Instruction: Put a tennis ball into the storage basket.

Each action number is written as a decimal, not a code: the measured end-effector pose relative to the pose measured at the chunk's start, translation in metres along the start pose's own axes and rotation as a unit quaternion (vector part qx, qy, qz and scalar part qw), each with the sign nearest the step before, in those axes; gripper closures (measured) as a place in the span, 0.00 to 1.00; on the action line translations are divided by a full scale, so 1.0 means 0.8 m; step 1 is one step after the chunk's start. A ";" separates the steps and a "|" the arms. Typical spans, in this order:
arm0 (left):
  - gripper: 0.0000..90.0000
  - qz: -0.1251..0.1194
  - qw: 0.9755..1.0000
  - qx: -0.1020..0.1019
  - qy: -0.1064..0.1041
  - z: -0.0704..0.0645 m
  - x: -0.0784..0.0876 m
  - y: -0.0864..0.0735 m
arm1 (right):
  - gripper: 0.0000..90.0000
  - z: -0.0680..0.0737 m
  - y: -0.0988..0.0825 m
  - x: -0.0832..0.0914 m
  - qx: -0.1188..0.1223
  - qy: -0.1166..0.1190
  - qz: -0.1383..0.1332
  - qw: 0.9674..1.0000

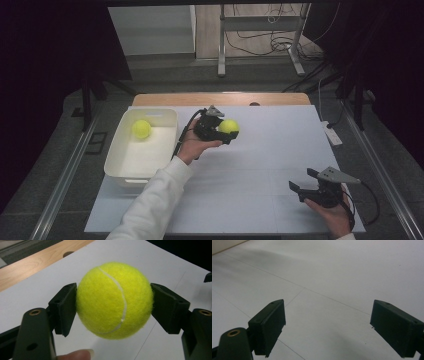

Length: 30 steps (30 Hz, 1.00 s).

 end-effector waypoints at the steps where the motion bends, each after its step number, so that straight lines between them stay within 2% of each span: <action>1: 0.30 -0.001 1.000 0.000 0.000 0.000 0.001 -0.001 | 0.14 0.000 0.000 0.000 0.000 0.000 0.000 1.000; 30: 0.30 -0.019 1.000 0.003 0.005 0.006 0.030 -0.014 | 0.14 0.000 -0.001 -0.001 0.000 -0.002 0.002 1.000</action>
Point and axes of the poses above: each handheld gripper's, and its own axes: x roughly backward along the jaws, y roughly out of its top, z roughly to its left, the point moved 4 cm from there along -x, roughly forward along the jaws, and after that the axes turned 6 degrees about z, right-handed, at the moved point
